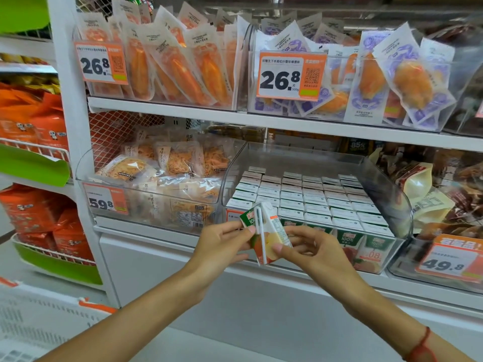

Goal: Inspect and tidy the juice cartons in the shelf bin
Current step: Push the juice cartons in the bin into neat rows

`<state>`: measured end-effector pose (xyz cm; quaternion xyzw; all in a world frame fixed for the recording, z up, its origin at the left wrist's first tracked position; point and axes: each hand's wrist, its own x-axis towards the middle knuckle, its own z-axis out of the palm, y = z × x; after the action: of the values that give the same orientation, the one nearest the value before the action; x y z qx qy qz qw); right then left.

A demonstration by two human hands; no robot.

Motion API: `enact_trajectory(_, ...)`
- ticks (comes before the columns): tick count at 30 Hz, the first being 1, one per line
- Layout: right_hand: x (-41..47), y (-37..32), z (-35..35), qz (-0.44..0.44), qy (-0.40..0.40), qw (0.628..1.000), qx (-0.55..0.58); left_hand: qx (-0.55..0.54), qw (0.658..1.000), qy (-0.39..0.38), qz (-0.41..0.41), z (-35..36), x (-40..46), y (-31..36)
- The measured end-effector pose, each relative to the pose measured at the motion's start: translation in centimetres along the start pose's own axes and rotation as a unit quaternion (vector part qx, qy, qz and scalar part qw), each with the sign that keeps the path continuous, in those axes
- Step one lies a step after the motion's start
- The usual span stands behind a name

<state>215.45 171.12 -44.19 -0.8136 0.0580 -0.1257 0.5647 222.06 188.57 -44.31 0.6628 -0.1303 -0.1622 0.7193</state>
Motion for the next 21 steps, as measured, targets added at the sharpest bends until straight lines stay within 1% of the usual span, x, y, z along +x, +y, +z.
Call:
enact_trajectory(4, -0.4, 0.0, 0.9, -0.07, 0.056, 0.992, -0.086, 0.023, 0.999, -0.021, 0.018, 0.8, -0.1, 0.0)
enact_trajectory(5, -0.5, 0.1, 1.0, -0.086, 0.054, 0.99, -0.1, 0.025, 0.999, -0.013, 0.029, 0.8, -0.1, 0.1)
enact_trajectory(7, -0.7, 0.1, 1.1, -0.104, 0.027, 0.987, -0.116, 0.036, 0.998, 0.013, 0.054, 0.6, -0.2, 0.2)
enact_trajectory(9, -0.7, -0.1, 0.7, -0.092, -0.023, 0.992, -0.087, 0.058, 0.995, 0.028, 0.082, 0.3, -0.1, 0.5)
enact_trajectory(11, -0.6, -0.3, 0.0, -0.066, -0.081, 0.995, -0.002, 0.092, 0.988, 0.015, 0.126, -0.1, -0.2, 0.8)
enact_trajectory(12, -0.6, -0.5, -0.2, -0.053, -0.097, 0.993, 0.036, 0.115, 0.981, 0.003, 0.156, -0.3, -0.3, 1.1)
enact_trajectory(14, -0.6, -0.8, -0.4, -0.043, -0.091, 0.991, 0.086, 0.163, 0.962, -0.016, 0.217, -0.5, -0.6, 1.3)
enact_trajectory(16, -0.7, -1.1, -0.3, -0.051, -0.067, 0.992, 0.096, 0.203, 0.944, -0.019, 0.258, -0.4, -1.0, 1.3)
enact_trajectory(19, -1.0, -1.4, -0.1, -0.07, -0.029, 0.994, 0.079, 0.229, 0.927, -0.013, 0.295, 0.1, -1.3, 0.9)
enact_trajectory(21, -1.0, -1.5, -0.2, -0.075, -0.025, 0.994, 0.077, 0.23, 0.924, -0.01, 0.304, 0.4, -1.3, 0.7)
